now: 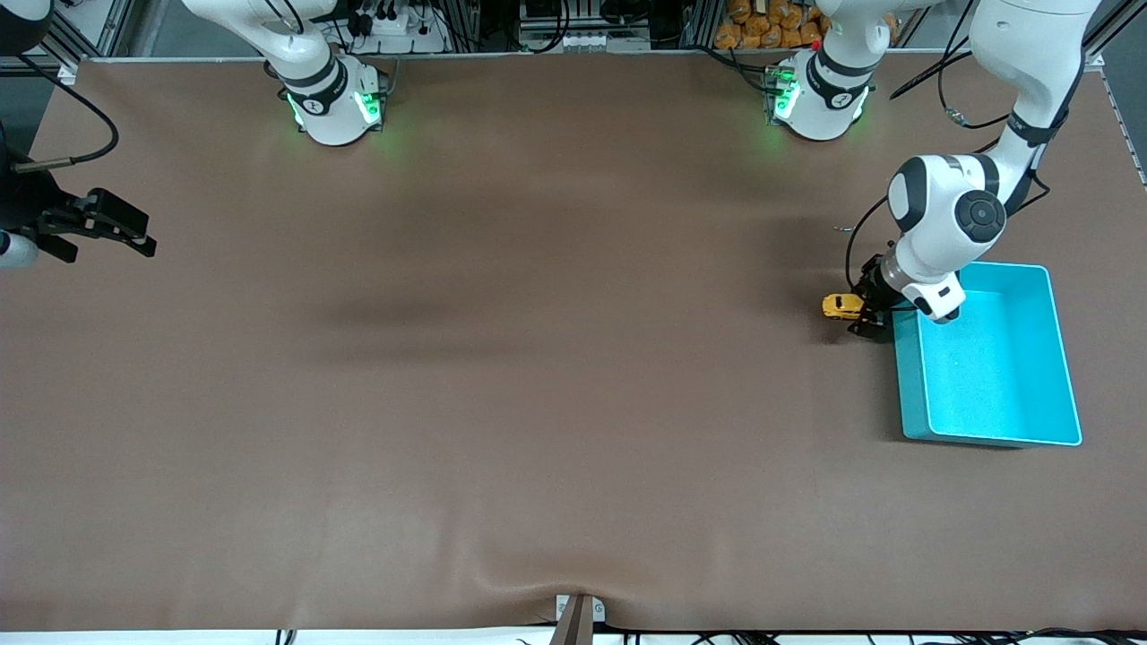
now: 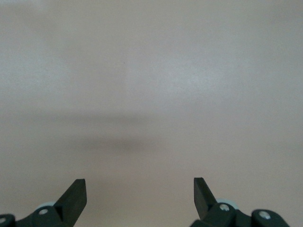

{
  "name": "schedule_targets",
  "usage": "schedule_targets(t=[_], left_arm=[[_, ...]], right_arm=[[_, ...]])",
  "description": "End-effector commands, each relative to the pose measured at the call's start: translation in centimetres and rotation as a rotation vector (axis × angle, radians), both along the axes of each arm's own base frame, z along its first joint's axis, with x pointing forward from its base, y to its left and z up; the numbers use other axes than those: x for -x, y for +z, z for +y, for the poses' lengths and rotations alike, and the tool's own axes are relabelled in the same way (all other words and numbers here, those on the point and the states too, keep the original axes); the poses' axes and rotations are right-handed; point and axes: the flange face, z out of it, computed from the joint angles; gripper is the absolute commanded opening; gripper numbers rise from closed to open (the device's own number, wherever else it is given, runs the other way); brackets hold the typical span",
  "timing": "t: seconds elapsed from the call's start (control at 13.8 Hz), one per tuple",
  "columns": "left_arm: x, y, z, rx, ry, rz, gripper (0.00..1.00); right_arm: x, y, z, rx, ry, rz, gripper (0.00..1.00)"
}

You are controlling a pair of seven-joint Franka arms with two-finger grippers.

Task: Wind and store yellow beetle car
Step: 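Grasp the yellow car with the left gripper and lift it over the bin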

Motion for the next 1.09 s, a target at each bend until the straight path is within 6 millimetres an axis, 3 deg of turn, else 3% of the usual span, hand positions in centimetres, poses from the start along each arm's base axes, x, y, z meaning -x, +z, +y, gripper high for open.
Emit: schedule_targets(t=[0.0,0.22,0.44,0.58,0.8,1.02], left_arm=[[0.3,0.4,-0.1,-0.01,0.048,-0.013,0.0],[-0.1,1.7,-2.6,-0.011,0.007,-0.036,0.0],[-2.2,6.3,-4.5,-0.024,-0.044,-0.062,0.0],[-5.6,10.4,-5.4,-0.069,-0.106,-0.022,0.0],[-9.7,16.1,-4.0,-0.118,-0.233,-0.008,0.0],[-11.9,20.1,2.0,-0.132,-0.389,-0.029,0.0]], right_arm=[[0.4,0.2,0.1,0.012,-0.015,-0.008,1.0],[0.4,0.2,0.2,0.012,-0.013,-0.008,1.0],[0.4,0.2,0.2,0.012,-0.013,-0.009,1.0],[0.4,0.2,0.1,0.016,-0.013,-0.011,1.0],[0.3,0.1,0.1,0.025,-0.013,-0.009,1.0],[0.3,0.1,0.1,0.025,-0.013,-0.009,1.0]])
